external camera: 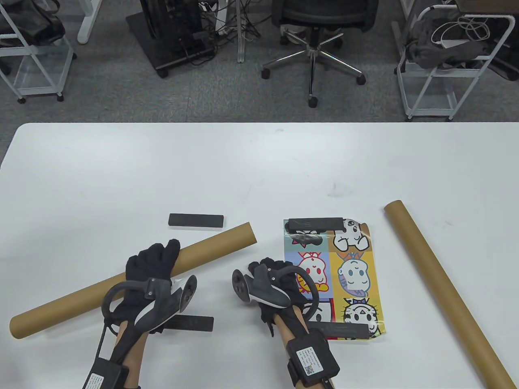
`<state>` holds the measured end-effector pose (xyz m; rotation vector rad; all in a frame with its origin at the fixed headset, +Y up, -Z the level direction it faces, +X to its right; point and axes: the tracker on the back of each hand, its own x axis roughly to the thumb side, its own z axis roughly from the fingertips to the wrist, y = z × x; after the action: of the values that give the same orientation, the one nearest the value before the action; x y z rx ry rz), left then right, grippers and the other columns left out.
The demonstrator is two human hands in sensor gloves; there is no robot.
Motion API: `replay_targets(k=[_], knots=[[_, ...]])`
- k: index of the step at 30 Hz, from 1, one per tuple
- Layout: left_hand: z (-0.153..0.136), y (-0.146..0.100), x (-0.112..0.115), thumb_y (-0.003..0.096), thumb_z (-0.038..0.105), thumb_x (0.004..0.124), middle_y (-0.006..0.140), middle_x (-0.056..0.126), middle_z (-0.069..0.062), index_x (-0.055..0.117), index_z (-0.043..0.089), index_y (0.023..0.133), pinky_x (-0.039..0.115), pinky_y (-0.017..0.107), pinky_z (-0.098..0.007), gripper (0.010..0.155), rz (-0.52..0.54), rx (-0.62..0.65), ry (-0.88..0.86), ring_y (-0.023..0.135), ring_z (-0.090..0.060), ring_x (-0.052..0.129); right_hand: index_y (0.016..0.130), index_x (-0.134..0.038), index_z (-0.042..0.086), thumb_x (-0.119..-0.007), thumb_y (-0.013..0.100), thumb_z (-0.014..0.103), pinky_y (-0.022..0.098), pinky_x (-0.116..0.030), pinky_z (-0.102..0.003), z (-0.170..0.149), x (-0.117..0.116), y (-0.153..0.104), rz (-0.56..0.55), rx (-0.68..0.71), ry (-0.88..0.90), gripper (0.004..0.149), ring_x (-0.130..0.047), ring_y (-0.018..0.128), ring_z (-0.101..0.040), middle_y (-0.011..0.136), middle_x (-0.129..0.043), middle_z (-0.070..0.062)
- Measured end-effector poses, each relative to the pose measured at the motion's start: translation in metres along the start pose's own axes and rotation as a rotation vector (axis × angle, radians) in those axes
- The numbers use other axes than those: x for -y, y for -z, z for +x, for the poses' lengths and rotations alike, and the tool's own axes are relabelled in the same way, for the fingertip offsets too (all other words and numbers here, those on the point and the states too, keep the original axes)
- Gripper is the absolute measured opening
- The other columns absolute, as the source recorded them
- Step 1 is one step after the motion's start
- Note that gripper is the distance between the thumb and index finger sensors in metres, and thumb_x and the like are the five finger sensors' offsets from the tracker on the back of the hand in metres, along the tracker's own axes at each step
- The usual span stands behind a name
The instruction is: Roll up posters and store in mailing tubes
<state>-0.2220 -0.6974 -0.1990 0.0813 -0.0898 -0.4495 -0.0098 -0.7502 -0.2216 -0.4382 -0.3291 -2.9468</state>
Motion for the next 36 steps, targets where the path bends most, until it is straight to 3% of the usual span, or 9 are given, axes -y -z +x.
replay_targets(k=[16,26,36], knots=[[0.007,-0.003,-0.001,0.0414,0.038,0.085,0.115,0.062,-0.002,0.034,0.028,0.115,0.072,0.080,-0.051,0.090,-0.013,0.022,0.008,0.101,-0.027,0.081,0.103,-0.060,0.014,-0.079,0.042,0.035,0.067,-0.064,-0.065,-0.087,0.018,-0.037,-0.151,-0.098,0.552,0.067,-0.081,0.086,-0.042,0.105,-0.070,-0.019],[0.010,-0.007,-0.004,0.0408,0.038,0.085,0.115,0.062,0.000,0.032,0.032,0.115,0.071,0.080,-0.050,0.092,0.009,0.060,0.033,0.102,-0.025,0.080,0.104,-0.059,0.010,-0.077,0.045,0.034,0.065,-0.064,-0.067,-0.133,-0.002,-0.047,-0.239,-0.081,1.383,0.067,-0.081,0.085,-0.045,0.104,-0.070,-0.023],[0.013,-0.009,-0.006,0.0405,0.038,0.085,0.115,0.062,0.001,0.032,0.033,0.115,0.071,0.080,-0.049,0.092,0.025,0.088,0.035,0.102,-0.024,0.081,0.105,-0.058,0.010,-0.076,0.045,0.034,0.065,-0.063,-0.068,-0.128,-0.009,-0.039,-0.212,-0.079,1.454,0.066,-0.081,0.085,-0.045,0.105,-0.070,-0.023]])
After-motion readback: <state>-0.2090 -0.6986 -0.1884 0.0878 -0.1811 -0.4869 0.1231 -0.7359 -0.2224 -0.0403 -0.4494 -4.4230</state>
